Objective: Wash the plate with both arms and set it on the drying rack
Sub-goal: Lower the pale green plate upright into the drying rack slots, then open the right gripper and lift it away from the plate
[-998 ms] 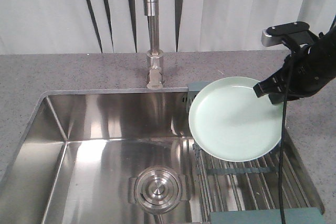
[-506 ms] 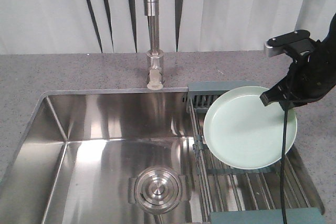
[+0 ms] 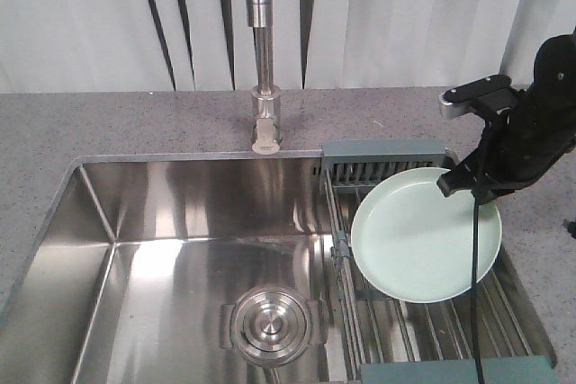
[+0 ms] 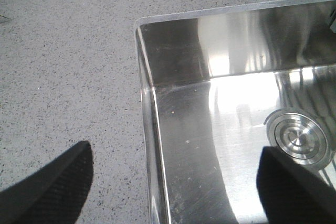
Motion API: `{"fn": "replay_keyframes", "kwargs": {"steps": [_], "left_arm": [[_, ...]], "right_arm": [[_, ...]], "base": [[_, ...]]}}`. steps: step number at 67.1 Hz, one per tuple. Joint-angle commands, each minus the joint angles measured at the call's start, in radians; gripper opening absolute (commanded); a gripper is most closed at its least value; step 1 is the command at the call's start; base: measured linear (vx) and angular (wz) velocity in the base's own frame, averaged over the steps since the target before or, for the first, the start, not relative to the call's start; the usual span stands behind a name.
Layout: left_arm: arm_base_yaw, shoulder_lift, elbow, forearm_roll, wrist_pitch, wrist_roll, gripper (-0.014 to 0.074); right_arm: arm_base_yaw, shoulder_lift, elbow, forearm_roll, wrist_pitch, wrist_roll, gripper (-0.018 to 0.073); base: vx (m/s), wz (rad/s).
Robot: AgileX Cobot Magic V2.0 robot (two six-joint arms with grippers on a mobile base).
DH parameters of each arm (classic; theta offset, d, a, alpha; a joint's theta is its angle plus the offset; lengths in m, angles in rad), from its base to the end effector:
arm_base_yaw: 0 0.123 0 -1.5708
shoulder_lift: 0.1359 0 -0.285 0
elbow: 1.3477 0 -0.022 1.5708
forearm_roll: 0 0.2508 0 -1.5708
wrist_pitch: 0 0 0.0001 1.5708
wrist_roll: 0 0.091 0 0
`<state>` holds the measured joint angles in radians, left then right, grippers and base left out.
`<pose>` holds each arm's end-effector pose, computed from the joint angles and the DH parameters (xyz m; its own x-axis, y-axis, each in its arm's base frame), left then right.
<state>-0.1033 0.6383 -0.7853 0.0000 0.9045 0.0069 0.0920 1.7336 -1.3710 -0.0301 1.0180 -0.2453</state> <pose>0.1058 -0.0110 0.3452 -0.6172 0.0709 -0.7836 0.1074 0.9942 0.0054 0.3547 0.0304 0.2608 -0.9033 -0.3425 -0.2584 -0.3292 0.9395 -0.0945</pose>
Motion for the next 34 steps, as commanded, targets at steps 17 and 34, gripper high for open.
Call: {"fn": "replay_keyframes", "kwargs": {"steps": [17, 34], "left_arm": [[-0.003, 0.001, -0.021, 0.0, -0.069, -0.007, 0.0584], [-0.003, 0.001, -0.021, 0.0, -0.069, -0.007, 0.0584]], "right_arm": [[-0.006, 0.036, -0.026, -0.012, -0.055, 0.006, 0.0004], [-0.006, 0.065, -0.026, -0.012, -0.048, 0.027, 0.0127]], "base": [[0.0, 0.0], [0.0, 0.0]]}}
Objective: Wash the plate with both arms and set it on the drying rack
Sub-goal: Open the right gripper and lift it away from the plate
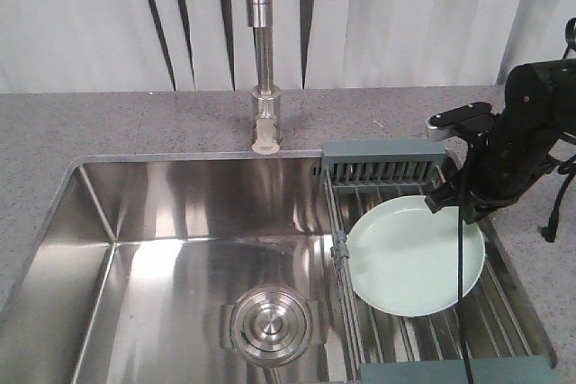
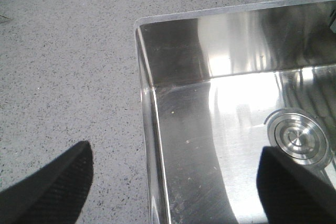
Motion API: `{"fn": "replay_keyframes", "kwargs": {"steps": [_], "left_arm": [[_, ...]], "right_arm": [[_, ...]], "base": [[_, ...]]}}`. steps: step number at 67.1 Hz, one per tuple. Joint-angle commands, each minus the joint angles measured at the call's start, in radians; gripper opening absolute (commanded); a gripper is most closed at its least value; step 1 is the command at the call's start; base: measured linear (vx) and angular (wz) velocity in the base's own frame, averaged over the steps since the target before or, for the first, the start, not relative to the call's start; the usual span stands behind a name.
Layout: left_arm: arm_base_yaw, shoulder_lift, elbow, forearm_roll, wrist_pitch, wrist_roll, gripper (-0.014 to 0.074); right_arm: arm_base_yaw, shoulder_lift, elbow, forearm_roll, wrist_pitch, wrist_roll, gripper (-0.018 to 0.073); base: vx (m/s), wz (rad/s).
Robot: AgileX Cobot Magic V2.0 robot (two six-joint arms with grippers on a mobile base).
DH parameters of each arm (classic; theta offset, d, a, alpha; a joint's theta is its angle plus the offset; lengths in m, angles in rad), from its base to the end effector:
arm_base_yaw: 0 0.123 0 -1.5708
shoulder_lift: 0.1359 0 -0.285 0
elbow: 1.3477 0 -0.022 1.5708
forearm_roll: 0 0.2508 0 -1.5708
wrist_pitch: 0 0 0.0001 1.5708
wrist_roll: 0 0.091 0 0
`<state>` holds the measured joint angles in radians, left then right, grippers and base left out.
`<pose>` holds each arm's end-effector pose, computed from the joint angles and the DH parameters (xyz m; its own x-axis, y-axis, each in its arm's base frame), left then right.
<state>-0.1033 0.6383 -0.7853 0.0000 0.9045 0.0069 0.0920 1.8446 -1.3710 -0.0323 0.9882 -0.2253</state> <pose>0.1058 -0.0110 0.3452 -0.6172 0.0709 -0.7836 0.1074 0.9942 0.0054 0.3704 0.0317 0.2210 -0.9271 -0.3272 -0.1831 -0.3191 0.9449 -0.0727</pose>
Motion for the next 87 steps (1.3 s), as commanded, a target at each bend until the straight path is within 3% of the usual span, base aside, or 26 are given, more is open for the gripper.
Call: {"fn": "replay_keyframes", "kwargs": {"steps": [1, 17, 23, 43, 63, 87], "left_arm": [[-0.003, 0.001, -0.021, 0.0, -0.069, -0.007, 0.0584], [-0.003, 0.001, -0.021, 0.0, -0.069, -0.007, 0.0584], [-0.003, 0.001, -0.021, 0.0, -0.069, -0.007, 0.0584], [-0.003, 0.001, -0.021, 0.0, -0.069, -0.007, 0.0584], [-0.003, 0.001, -0.021, 0.0, -0.069, -0.007, 0.0584], [-0.003, 0.001, -0.021, 0.0, -0.069, -0.007, 0.0584]], "right_arm": [[-0.006, -0.047, -0.026, -0.009, -0.018, 0.01, 0.0139], [-0.003, -0.142, -0.026, 0.004, -0.055, 0.04, 0.0314], [-0.003, -0.224, 0.001, 0.013, -0.095, 0.041, 0.0322], [-0.003, -0.618, 0.317, 0.018, -0.305, 0.092, 0.0319], [-0.003, -0.99, 0.518, 0.064, -0.266, 0.12, 0.0319], [-0.003, -1.294, 0.555, 0.1, -0.115, 0.12, 0.0319]], "base": [[0.0, 0.0], [0.0, 0.0], [0.0, 0.0], [0.0, 0.0], [0.0, 0.0], [0.0, 0.0]]}}
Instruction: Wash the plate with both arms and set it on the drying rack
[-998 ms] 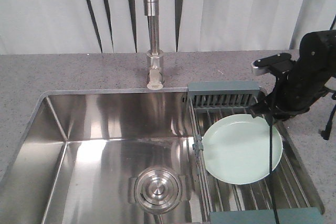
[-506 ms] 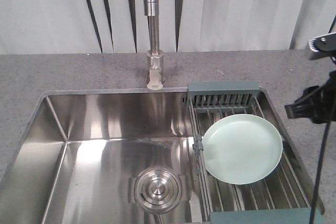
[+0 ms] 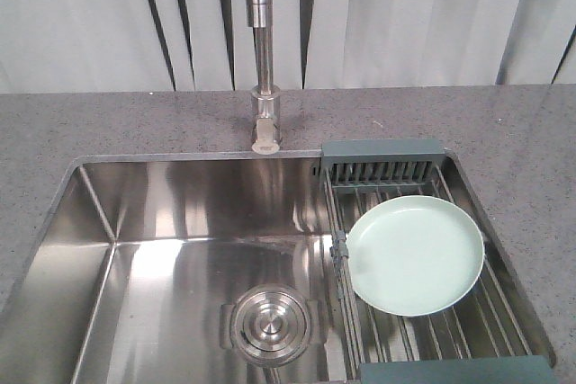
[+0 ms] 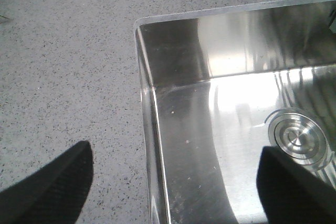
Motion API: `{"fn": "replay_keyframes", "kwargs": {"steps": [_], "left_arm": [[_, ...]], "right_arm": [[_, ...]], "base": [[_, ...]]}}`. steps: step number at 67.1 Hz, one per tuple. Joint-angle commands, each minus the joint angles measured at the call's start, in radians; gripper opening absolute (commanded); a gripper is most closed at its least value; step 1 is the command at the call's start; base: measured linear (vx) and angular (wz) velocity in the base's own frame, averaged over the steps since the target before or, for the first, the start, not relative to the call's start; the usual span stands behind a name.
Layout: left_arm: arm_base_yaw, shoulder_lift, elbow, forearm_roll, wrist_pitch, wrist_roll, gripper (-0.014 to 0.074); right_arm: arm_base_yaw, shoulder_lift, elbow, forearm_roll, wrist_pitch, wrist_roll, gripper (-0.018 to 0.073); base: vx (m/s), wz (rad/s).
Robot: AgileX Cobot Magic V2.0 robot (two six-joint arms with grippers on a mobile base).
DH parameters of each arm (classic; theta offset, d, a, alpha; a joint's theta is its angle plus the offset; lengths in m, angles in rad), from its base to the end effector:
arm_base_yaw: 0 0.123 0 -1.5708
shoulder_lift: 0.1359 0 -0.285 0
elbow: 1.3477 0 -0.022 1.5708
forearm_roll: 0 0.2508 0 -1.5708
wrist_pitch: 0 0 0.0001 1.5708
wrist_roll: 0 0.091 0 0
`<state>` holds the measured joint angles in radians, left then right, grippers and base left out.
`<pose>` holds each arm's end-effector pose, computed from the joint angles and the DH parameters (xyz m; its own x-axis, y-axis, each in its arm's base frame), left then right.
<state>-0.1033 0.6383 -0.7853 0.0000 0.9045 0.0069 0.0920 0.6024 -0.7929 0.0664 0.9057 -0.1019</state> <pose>0.1058 -0.0110 0.3452 -0.6172 0.0709 -0.7836 0.1074 0.9942 0.0054 0.0971 0.0137 0.3513 -0.5750 -0.1141 -0.8102 -0.1691 0.9854 -0.0187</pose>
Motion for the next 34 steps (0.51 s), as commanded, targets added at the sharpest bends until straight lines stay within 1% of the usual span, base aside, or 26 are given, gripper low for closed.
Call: {"fn": "replay_keyframes", "kwargs": {"steps": [1, 18, 34], "left_arm": [[-0.003, 0.001, -0.021, 0.0, -0.069, -0.007, 0.0584], [-0.003, 0.001, -0.021, 0.0, -0.069, -0.007, 0.0584], [-0.003, 0.001, -0.021, 0.0, -0.069, -0.007, 0.0584]], "right_arm": [[-0.003, -0.06, -0.023, 0.001, -0.029, -0.003, 0.0319], [-0.003, -0.173, -0.023, 0.001, 0.06, -0.003, 0.0319], [-0.003, -0.193, -0.023, -0.001, 0.084, -0.003, 0.0319]], "base": [[0.0, 0.0], [0.0, 0.0], [0.0, 0.0]]}}
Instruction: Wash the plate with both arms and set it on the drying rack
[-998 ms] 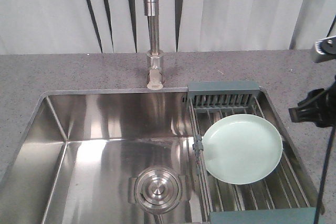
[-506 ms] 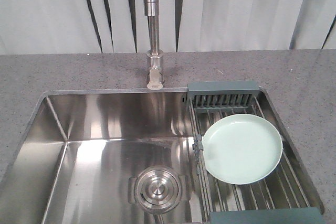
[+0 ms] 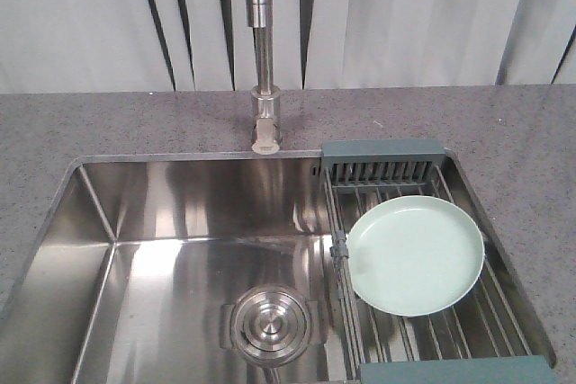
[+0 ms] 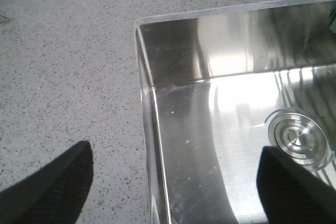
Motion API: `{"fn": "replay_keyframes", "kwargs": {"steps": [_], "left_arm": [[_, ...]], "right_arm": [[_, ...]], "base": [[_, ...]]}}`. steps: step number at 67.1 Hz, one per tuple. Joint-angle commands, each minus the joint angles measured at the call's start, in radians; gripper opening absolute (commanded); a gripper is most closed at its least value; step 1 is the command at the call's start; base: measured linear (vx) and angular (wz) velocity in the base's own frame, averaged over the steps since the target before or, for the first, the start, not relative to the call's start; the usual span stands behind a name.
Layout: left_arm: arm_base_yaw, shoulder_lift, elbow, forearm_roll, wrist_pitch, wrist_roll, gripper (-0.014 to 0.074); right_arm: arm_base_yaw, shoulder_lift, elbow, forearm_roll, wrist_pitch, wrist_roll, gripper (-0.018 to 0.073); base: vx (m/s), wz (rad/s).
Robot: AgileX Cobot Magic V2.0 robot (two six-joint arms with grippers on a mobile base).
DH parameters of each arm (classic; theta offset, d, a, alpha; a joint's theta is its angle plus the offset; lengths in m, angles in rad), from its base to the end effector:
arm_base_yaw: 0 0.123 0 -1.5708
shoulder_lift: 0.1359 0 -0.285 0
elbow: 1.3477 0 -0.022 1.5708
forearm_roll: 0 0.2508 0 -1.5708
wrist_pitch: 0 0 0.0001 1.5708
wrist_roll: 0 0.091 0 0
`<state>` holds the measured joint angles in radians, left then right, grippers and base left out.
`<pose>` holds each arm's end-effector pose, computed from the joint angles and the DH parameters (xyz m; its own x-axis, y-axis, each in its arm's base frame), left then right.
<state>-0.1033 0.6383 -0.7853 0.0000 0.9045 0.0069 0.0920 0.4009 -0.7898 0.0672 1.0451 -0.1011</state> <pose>0.1058 -0.0110 0.3452 -0.6172 0.0709 -0.7836 0.1074 0.9942 0.0054 0.0438 0.0093 0.3543 -0.5250 -0.1159 -0.8432 -0.1762 0.9840 -0.0256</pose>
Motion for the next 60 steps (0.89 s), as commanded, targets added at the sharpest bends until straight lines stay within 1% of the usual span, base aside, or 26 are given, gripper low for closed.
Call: {"fn": "replay_keyframes", "kwargs": {"steps": [1, 40, 58, 60], "left_arm": [[-0.003, 0.001, -0.021, 0.0, -0.069, -0.007, 0.0584], [-0.003, 0.001, -0.021, 0.0, -0.072, -0.007, 0.0584], [-0.003, 0.001, -0.021, 0.0, -0.127, -0.007, 0.0584], [-0.003, 0.002, -0.021, -0.013, -0.142, -0.007, 0.0584]], "right_arm": [[-0.003, 0.008, -0.026, -0.002, -0.055, -0.004, 0.0319], [-0.003, 0.008, -0.026, -0.002, -0.055, -0.004, 0.0319], [-0.003, 0.008, -0.026, -0.002, -0.055, -0.004, 0.0319], [-0.003, 0.008, -0.026, -0.002, -0.055, -0.004, 0.0319]], "base": [[0.0, 0.0], [0.0, 0.0], [0.0, 0.0], [0.0, 0.0]]}}
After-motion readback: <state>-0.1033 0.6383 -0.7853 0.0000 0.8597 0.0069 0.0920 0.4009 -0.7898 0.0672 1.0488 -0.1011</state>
